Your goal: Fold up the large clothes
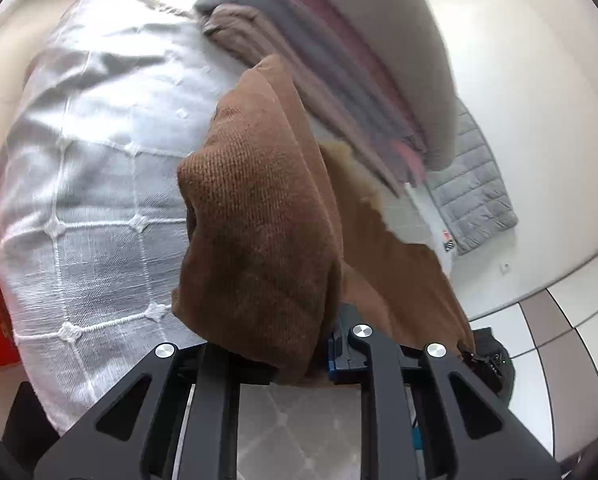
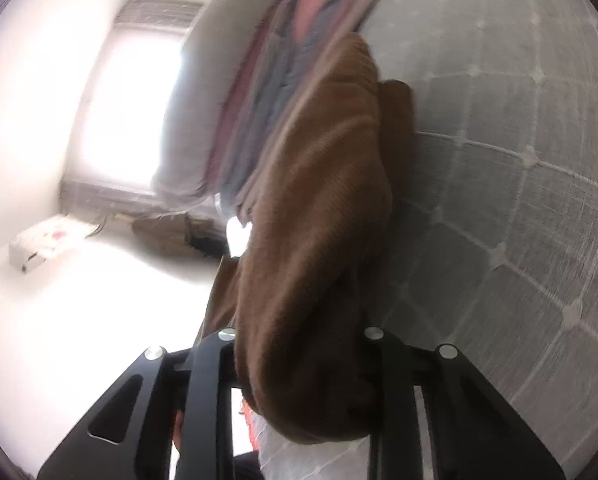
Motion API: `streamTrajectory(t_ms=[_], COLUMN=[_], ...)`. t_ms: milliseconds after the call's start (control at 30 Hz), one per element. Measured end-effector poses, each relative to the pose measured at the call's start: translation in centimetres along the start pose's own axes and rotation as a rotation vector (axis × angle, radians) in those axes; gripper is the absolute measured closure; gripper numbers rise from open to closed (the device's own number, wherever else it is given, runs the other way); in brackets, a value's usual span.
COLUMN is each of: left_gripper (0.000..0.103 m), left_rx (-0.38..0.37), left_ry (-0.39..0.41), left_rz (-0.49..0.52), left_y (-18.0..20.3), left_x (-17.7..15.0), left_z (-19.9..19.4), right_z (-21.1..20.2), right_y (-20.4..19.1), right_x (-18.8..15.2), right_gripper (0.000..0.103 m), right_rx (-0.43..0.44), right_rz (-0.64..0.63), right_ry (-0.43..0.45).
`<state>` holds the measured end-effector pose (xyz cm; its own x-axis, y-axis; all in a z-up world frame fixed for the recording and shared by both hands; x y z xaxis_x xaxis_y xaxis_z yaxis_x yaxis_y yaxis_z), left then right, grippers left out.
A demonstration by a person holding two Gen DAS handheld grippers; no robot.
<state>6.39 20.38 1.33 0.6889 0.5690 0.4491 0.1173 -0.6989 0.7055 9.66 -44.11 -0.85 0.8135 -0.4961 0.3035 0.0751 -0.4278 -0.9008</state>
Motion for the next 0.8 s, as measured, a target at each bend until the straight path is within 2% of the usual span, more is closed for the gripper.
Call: streamTrajectory(t_ms=[133,267,333,400,433,467,533,600,633,700,767,800], left_gripper=[0.088,0.088,0.088,0.088,0.087,0.085,0.079,0.073,0.069,0.063,0.056,0.055], left_rx=[-0.037,-0.065,-0.070,-0.040,-0.014,-0.003,-0.005,-0.027,-0.018,-0.015,-0.012,-0.017], left_ry=[-0.005,-0.043,-0.059,-0.079,-0.114,-0.131,-0.143,-0.136,-0.128,-0.115,-0.099,-0.096], left_rz=[0.008,-0.033,-0.060,-0.079,-0.094,-0.113,-0.178,-0.204,-0.199,-0.190,-0.202,-0.217], left_y=[1.0,-0.3,-1.6,-3.2,-4.7,-5.9,-8.1,-9.2,-9.1,-9.1,-9.5,-9.7], left_x=[-0.7,-4.3,-7.2,-9.4,-10.6,-11.0,-11.3,-11.1,-11.0,-11.2,-11.4,-11.3], left_z=[-3.5,-7.6,-9.6,-10.3,-9.6,-8.8,-7.7,-7.2,-7.3,-7.9,-8.3,-8.2], right_z=[-3.1,-7.0,-8.5,-8.9,-9.1,-9.5,-10.7,-12.7,-13.5,-13.6,-12.5,-10.7], right_y=[-0.8,-0.7,-0.5,0.9,1.9,3.5,5.7,5.3,3.8,0.1,-3.2,-4.6], right_x=[-2.3,-6.8,-9.4,-11.9,-12.2,-11.9,-10.5,-9.7,-9.6,-10.0,-11.6,-12.4], right_gripper=[0.078,0.078,0.077,0.066,0.065,0.060,0.058,0.057,0.056,0.039,0.031,0.026], right_rx=[0.025,-0.012,-0.069,-0.139,-0.186,-0.266,-0.350,-0.412,-0.443,-0.458,-0.419,-0.406], right_rz=[-0.014,-0.021,-0.042,-0.023,-0.011,0.018,0.072,0.069,0.019,-0.120,-0.245,-0.305], right_ry=[-0.011,-0.032,-0.049,-0.095,-0.110,-0.100,-0.041,0.056,0.111,0.169,0.153,0.106])
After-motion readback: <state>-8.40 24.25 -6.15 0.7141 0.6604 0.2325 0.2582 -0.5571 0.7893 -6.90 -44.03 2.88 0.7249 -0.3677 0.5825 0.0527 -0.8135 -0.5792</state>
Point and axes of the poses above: each gripper's, at about its wrist camera, not at the fingertips, and z roughly the way its jaws point, y to its right, x to its top, the point moved 2 cm from there along z, roughly the way its jaws point, and after that the axes turned 2 degrees about y, right-handed, at the moved point
